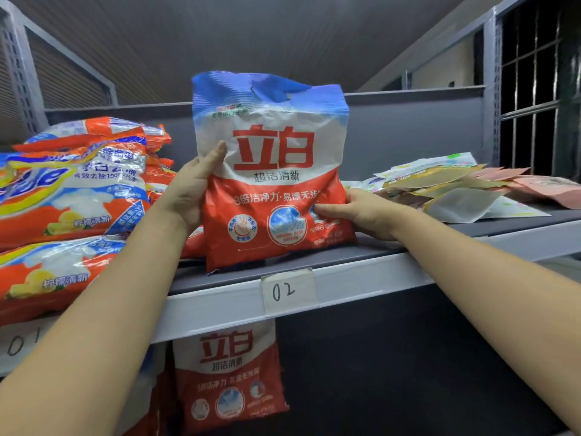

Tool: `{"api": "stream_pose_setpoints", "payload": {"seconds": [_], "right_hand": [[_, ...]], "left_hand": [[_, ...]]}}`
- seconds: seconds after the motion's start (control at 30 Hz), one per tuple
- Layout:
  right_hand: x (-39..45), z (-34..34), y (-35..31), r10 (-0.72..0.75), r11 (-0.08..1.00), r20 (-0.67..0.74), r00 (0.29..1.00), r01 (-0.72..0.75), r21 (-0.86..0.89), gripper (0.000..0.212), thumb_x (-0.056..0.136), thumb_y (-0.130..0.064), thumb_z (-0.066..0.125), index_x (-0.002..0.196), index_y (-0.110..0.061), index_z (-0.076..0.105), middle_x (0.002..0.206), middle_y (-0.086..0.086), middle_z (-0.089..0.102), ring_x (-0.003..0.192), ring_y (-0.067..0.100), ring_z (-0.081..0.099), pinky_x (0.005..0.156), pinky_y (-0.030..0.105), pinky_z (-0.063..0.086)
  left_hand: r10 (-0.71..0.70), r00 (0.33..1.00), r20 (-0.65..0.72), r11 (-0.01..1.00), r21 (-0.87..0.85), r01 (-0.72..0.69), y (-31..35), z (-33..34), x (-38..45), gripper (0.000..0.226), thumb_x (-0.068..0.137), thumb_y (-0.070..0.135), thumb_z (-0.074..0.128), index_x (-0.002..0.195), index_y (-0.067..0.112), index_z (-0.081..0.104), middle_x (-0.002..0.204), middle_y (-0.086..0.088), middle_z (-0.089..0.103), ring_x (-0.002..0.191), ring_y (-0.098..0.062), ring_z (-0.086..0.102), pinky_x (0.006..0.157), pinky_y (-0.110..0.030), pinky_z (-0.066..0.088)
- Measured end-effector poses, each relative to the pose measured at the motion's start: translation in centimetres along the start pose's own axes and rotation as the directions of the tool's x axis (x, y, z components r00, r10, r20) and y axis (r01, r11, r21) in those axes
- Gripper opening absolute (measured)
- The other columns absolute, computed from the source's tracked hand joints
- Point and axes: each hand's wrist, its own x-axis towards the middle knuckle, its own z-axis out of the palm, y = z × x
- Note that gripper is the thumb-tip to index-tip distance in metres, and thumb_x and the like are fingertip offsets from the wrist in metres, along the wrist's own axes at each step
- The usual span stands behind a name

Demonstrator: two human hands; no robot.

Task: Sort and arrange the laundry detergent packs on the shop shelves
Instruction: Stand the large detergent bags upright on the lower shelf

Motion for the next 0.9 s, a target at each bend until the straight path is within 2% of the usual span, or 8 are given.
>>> {"api": "stream_pose_setpoints", "payload": {"seconds": [0.07, 0.13, 0.2, 0.33, 0.43, 0.53, 0.7, 0.9], "right_hand": [[-0.9, 0.0, -0.4, -0.023, 0.999, -0.05, 0.998, 0.021, -0.042, 0.008, 0.086, -0.02, 0.065, 0.094, -0.019, 0.065, 0.11, 0.009, 0.069, 0.099, 0.023, 0.067, 0.092, 0.034, 0.052], [-2.0, 0.2, -0.8, -0.065, 0.996, -0.091, 0.994, 0.059, -0.068, 0.004, 0.087, -0.022, 0.064, 0.091, -0.022, 0.064, 0.106, 0.007, 0.069, 0.093, 0.02, 0.068, 0.089, 0.031, 0.054], [-3.0, 0.4, -1.2, -0.108, 0.994, -0.112, 0.988, 0.104, -0.046, 0.005, 0.089, -0.021, 0.062, 0.092, -0.024, 0.063, 0.1, 0.003, 0.069, 0.086, 0.013, 0.068, 0.082, 0.025, 0.056], [-5.5, 0.6, -3.2, -0.142, 0.99, -0.127, 0.982, 0.143, 0.0, 0.004, 0.089, -0.022, 0.061, 0.092, -0.024, 0.062, 0.095, -0.002, 0.07, 0.079, 0.009, 0.069, 0.074, 0.022, 0.057], [-7.7, 0.6, -5.1, -0.157, 0.987, -0.129, 0.979, 0.16, 0.02, 0.004, 0.088, -0.026, 0.06, 0.092, -0.026, 0.059, 0.089, -0.008, 0.069, 0.076, 0.006, 0.069, 0.065, 0.017, 0.056], [-10.3, 1.1, -5.4, -0.144, 0.988, -0.125, 0.982, 0.148, 0.031, 0.024, 0.077, -0.038, 0.064, 0.098, -0.025, 0.061, 0.098, -0.003, 0.071, 0.087, 0.014, 0.07, 0.077, 0.029, 0.057], [-15.5, 2.7, -3.5, -0.107, 0.993, -0.083, 0.991, 0.111, 0.043, 0.035, 0.067, -0.04, 0.064, 0.097, -0.022, 0.064, 0.094, -0.001, 0.074, 0.084, 0.016, 0.072, 0.076, 0.029, 0.058], [-20.5, 4.6, 2.1, 0.068, 0.989, 0.083, 0.994, -0.078, 0.123, 0.033, 0.071, -0.026, 0.066, 0.101, -0.01, 0.066, 0.095, 0.005, 0.074, 0.085, 0.021, 0.072, 0.069, 0.024, 0.057]], "left_hand": [[0.032, 0.999, -0.028, 0.999, -0.012, -0.032, 0.4, 0.0, -0.3, 0.039, 0.092, 0.028, 0.055, 0.125, 0.006, 0.058, 0.118, -0.014, 0.066, 0.107, -0.026, 0.065, 0.091, -0.038, 0.054], [0.065, 0.995, -0.07, 0.998, -0.019, -0.067, 1.1, 0.0, -0.7, 0.024, 0.096, 0.019, 0.05, 0.104, 0.011, 0.071, 0.099, -0.004, 0.074, 0.091, -0.014, 0.071, 0.076, -0.026, 0.058], [0.097, 0.991, -0.096, 0.995, 0.004, -0.097, 1.6, 0.4, -1.4, 0.034, 0.098, 0.014, 0.046, 0.083, 0.014, 0.076, 0.084, 0.002, 0.075, 0.08, -0.009, 0.071, 0.068, -0.02, 0.056], [0.149, 0.975, -0.164, 0.988, 0.0, -0.151, 3.3, 1.9, -3.5, 0.017, 0.098, 0.015, 0.046, 0.095, 0.014, 0.063, 0.076, 0.005, 0.074, 0.074, -0.007, 0.071, 0.064, -0.021, 0.056], [0.184, 0.96, -0.213, 0.981, -0.029, -0.194, 4.8, 2.9, -5.5, 0.021, 0.098, 0.014, 0.048, 0.09, 0.015, 0.068, 0.074, 0.005, 0.074, 0.071, -0.008, 0.071, 0.061, -0.022, 0.056], [0.181, 0.955, -0.236, 0.98, -0.032, -0.194, 6.1, 4.2, -8.4, 0.017, 0.097, 0.015, 0.049, 0.093, 0.014, 0.065, 0.071, 0.005, 0.073, 0.068, -0.008, 0.071, 0.062, -0.022, 0.057], [0.099, 0.964, -0.247, 0.991, -0.068, -0.119, 5.2, 4.7, -14.6, 0.015, 0.097, 0.017, 0.049, 0.099, 0.013, 0.063, 0.077, 0.003, 0.075, 0.072, -0.01, 0.071, 0.064, -0.025, 0.058], [-0.053, 0.954, -0.295, 0.992, -0.126, 0.016, -0.4, 4.2, -22.0, 0.027, 0.091, 0.02, 0.049, 0.108, 0.006, 0.064, 0.093, -0.007, 0.074, 0.086, -0.017, 0.072, 0.077, -0.026, 0.058]]}}
